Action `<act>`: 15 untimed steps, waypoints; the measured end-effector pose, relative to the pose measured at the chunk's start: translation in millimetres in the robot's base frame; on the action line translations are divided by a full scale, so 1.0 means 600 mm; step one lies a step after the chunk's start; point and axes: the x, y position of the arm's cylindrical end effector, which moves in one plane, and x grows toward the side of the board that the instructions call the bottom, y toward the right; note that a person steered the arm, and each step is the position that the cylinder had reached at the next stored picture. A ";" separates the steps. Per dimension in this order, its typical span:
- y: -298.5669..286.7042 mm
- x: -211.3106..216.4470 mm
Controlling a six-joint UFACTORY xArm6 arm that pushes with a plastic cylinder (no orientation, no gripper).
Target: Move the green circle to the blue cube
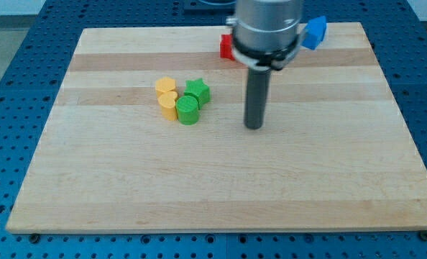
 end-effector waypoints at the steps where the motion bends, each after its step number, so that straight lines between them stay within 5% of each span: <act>1: -0.079 0.033; 3: -0.201 0.034; 6: -0.201 -0.053; 11: -0.048 -0.071; 15: 0.072 -0.152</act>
